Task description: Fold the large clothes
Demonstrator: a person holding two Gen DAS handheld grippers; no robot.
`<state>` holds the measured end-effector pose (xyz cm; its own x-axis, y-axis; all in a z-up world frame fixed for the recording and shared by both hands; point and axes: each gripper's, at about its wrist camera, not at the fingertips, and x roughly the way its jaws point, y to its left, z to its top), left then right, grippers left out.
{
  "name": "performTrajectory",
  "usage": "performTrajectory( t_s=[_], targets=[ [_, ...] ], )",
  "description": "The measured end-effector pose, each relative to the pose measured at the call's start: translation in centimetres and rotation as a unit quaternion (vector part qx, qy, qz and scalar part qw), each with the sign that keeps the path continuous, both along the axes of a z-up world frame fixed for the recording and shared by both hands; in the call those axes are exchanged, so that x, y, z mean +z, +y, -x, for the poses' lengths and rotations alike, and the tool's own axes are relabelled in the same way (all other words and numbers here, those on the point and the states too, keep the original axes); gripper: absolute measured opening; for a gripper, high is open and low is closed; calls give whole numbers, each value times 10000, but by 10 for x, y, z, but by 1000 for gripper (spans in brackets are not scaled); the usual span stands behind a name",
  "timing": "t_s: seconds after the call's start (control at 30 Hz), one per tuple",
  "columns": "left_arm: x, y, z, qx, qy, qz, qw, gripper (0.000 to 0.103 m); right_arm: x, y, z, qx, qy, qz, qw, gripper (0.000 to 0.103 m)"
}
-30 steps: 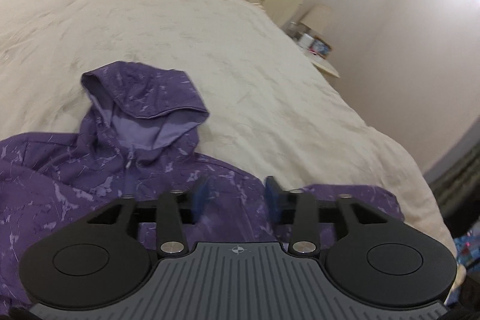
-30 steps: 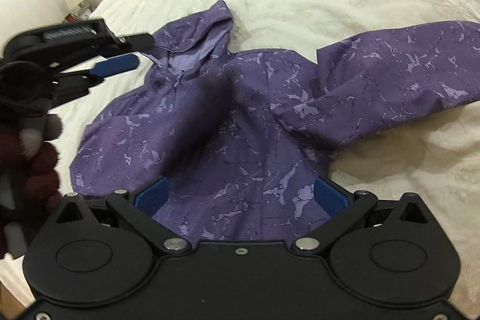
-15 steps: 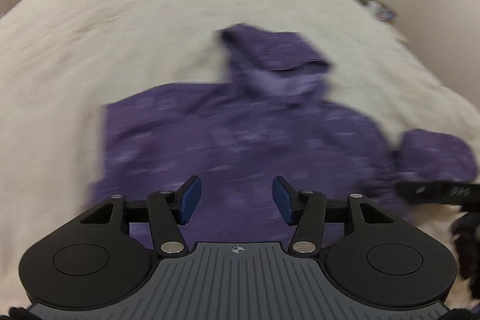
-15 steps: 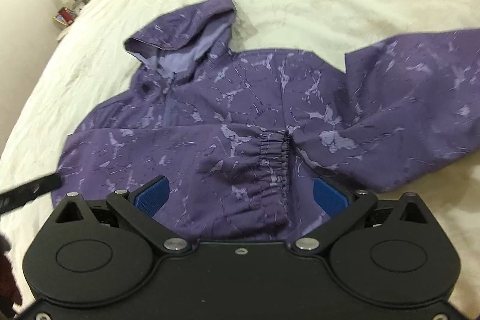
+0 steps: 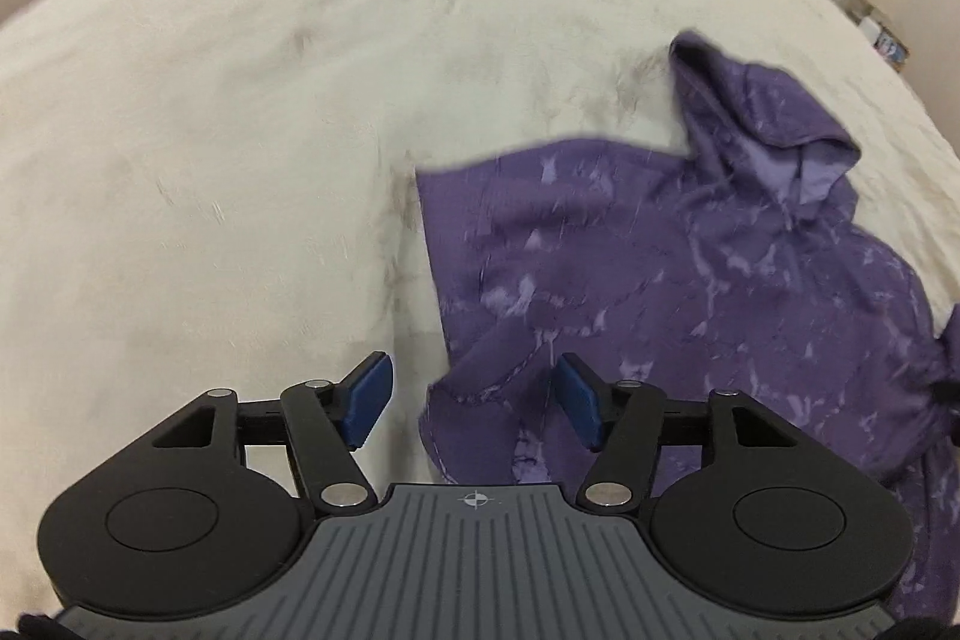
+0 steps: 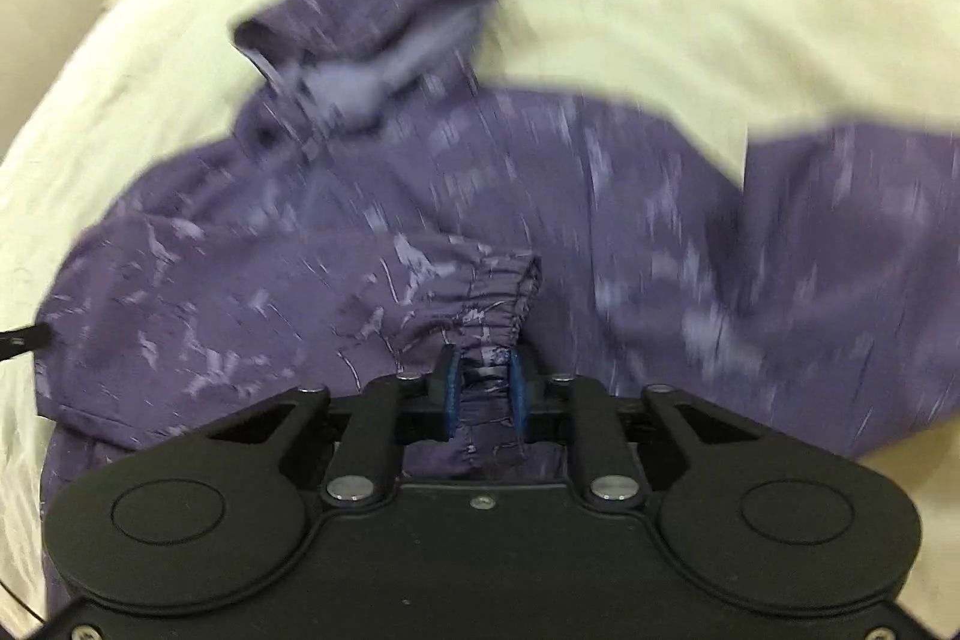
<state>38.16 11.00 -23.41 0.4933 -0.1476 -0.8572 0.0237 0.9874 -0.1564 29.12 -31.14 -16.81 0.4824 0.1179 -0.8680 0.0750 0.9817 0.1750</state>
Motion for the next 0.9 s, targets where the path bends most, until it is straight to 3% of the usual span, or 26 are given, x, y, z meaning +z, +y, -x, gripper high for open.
performTrajectory(
  t_s=[0.1, 0.23, 0.33, 0.4, 0.47, 0.63, 0.73, 0.83, 0.87, 0.9],
  targets=[
    [-13, -4, 8, -92, 208, 284, 9993, 58, 9, -3, -1, 71, -151, 210, 9996, 19],
    [-16, -19, 29, -552, 167, -8, 9983, 59, 1, -8, -3, 88, 16, 377, 9992, 19],
    [-20, -18, 42, -753, 339, 181, 9964, 59, -7, -8, -3, 107, 141, 438, 9989, 19],
    [-16, -21, 49, -885, 292, -23, 9956, 59, -12, -5, -4, 123, 217, 490, 9985, 20],
    [-4, -15, 54, -709, 61, -127, 9974, 59, -13, -4, -3, 130, 270, 488, 9984, 20],
    [28, 10, 33, 41, -479, 111, 9988, 64, -10, -3, -2, 159, 266, 472, 9984, 20],
    [27, 18, 0, 254, -257, 506, 9981, 65, -12, -1, -3, 143, 301, 494, 9982, 20],
    [13, 19, -33, 122, 179, 721, 9972, 64, -14, 0, -3, 118, 324, 518, 9981, 20],
    [8, 17, -40, 17, 287, 711, 9971, 60, -14, 0, -2, 113, 331, 527, 9980, 20],
    [3, 15, -46, -128, 338, 619, 9974, 39, -15, 0, -3, 108, 337, 535, 9979, 20]
  ],
)
